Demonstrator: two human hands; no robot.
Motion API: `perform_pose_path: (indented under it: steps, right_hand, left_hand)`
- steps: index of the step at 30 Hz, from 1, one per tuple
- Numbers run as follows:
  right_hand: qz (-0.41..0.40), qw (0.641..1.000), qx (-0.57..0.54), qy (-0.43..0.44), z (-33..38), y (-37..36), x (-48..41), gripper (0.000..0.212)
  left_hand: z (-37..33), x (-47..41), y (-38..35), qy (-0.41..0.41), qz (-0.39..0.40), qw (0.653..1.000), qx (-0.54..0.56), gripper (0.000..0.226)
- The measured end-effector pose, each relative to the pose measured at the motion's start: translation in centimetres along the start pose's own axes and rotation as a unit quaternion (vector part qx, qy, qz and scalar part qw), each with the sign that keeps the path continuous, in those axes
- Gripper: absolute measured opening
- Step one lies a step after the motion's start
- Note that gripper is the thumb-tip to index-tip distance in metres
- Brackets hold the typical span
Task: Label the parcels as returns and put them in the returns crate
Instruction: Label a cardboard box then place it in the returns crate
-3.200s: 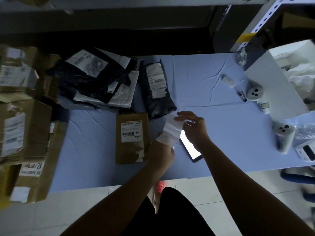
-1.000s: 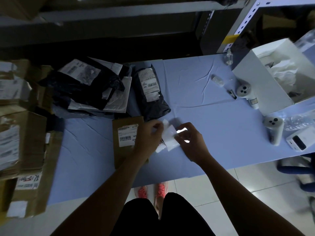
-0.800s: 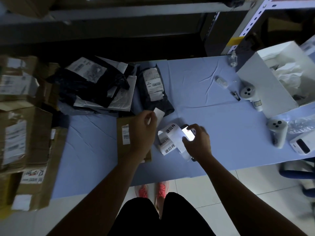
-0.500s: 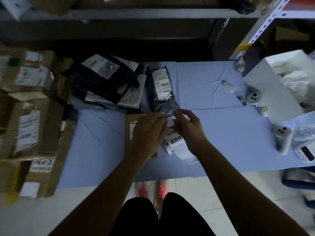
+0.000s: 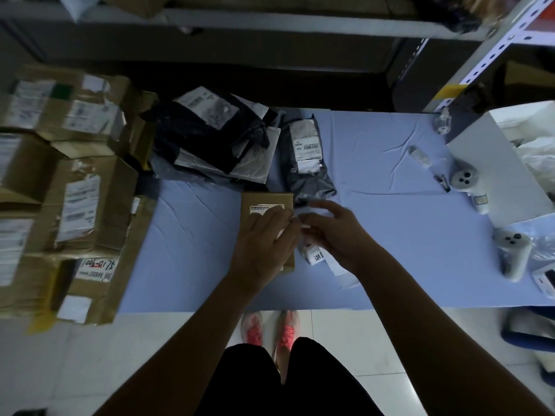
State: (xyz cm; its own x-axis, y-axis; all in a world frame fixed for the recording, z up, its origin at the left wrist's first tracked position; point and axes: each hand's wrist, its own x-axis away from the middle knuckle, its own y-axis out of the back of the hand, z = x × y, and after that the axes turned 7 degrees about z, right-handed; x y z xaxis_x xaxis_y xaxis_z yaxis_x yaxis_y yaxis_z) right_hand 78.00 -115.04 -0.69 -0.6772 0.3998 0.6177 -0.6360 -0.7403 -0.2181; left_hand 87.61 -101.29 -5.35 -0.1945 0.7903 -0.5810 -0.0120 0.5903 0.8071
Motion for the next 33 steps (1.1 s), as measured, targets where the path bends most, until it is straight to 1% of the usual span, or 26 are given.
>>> perform_pose_path:
  steps: [1, 2, 3, 4, 5, 6, 7, 8, 9, 11, 13, 14, 16, 18, 19, 23, 25, 27, 28, 30, 33]
  right_hand:
    - [-0.004, 0.999, 0.02, 0.026, -0.1, 0.0, -0.1, 0.039]
    - [-0.006, 0.998, 0.043, 0.048, -0.2, -0.1, -0.1, 0.04]
    - [-0.006, 0.996, 0.061, 0.068, -0.4, -0.1, -0.1, 0.038]
    - [-0.008, 0.994, 0.072, 0.084, -0.5, -0.1, -0.1, 0.035]
    - [-0.01, 0.993, 0.073, 0.094, -0.5, -0.2, 0.0, 0.033]
    - [-0.01, 0.992, 0.07, 0.101, -0.6, -0.3, 0.0, 0.032]
    - [-0.006, 0.992, 0.067, 0.105, -0.7, -0.3, 0.0, 0.031]
    - [0.0, 0.992, 0.069, 0.107, -0.7, -0.4, 0.1, 0.031]
    - [0.005, 0.991, 0.073, 0.109, -0.8, -0.5, 0.2, 0.032]
    - [0.011, 0.99, 0.083, 0.115, -1.1, -1.0, 0.4, 0.033]
    - [0.01, 0.989, 0.09, 0.119, -1.4, -1.5, 0.7, 0.033]
    - [0.007, 0.988, 0.095, 0.119, -1.5, -1.7, 0.8, 0.033]
    - [-0.007, 0.987, 0.112, 0.116, -1.8, -2.1, 0.8, 0.032]
    - [-0.033, 0.982, 0.148, 0.111, -2.3, -2.5, 0.6, 0.029]
    - [-0.046, 0.978, 0.17, 0.109, -2.7, -2.7, 0.5, 0.028]
    - [-0.111, 0.958, 0.247, 0.093, -4.7, -4.2, -0.6, 0.023]
    - [-0.15, 0.936, 0.3, 0.102, -5.7, -5.0, -1.2, 0.026]
    - [-0.185, 0.911, 0.346, 0.131, -6.4, -5.9, -1.6, 0.033]
    - [-0.198, 0.903, 0.354, 0.14, -6.7, -6.2, -1.7, 0.038]
    - [-0.217, 0.898, 0.356, 0.144, -7.3, -6.7, -2.1, 0.047]
    - [-0.224, 0.886, 0.377, 0.147, -8.3, -6.8, -2.7, 0.047]
  left_hand:
    - [0.2, 0.3, 0.0, 0.006, 0.001, 1.0, 0.007, 0.013]
    - [0.4, 0.5, 0.1, 0.022, 0.009, 1.0, 0.016, 0.021]
    - [0.9, 1.0, 0.2, 0.045, 0.022, 0.999, 0.021, 0.034]
    - [1.2, 1.3, 0.5, 0.082, 0.049, 0.995, 0.042, 0.049]
    - [1.5, 1.6, 0.9, 0.141, 0.081, 0.982, 0.099, 0.063]
    - [1.5, 1.7, 1.7, 0.222, 0.114, 0.95, 0.19, 0.069]
    - [1.4, 1.6, 2.5, 0.317, 0.133, 0.89, 0.298, 0.065]
    - [1.3, 1.4, 3.0, 0.397, 0.141, 0.816, 0.397, 0.057]
    - [1.1, 0.9, 3.5, 0.456, 0.135, 0.742, 0.473, 0.047]
    - [1.2, 0.4, 3.6, 0.511, 0.113, 0.671, 0.525, 0.03]
    - [1.0, 0.1, 3.6, 0.537, 0.084, 0.625, 0.559, 0.017]
    - [0.9, 0.1, 3.6, 0.544, 0.072, 0.616, 0.565, 0.011]
    - [0.8, 0.2, 3.4, 0.556, 0.063, 0.624, 0.545, 0.007]
    - [0.9, 0.9, 3.1, 0.562, 0.078, 0.643, 0.515, 0.005]
    - [0.9, 1.4, 2.9, 0.561, 0.086, 0.658, 0.495, 0.005]
    - [1.4, 3.4, 1.9, 0.502, 0.135, 0.775, 0.359, 0.016]
    - [1.4, 3.9, 1.7, 0.466, 0.146, 0.819, 0.302, 0.016]
    - [1.4, 4.1, 1.4, 0.436, 0.161, 0.854, 0.235, 0.016]
    - [1.4, 4.2, 1.3, 0.428, 0.167, 0.863, 0.211, 0.016]
    - [1.5, 4.4, 1.1, 0.432, 0.172, 0.862, 0.202, 0.017]
    - [1.9, 4.7, 0.6, 0.436, 0.191, 0.859, 0.188, 0.017]
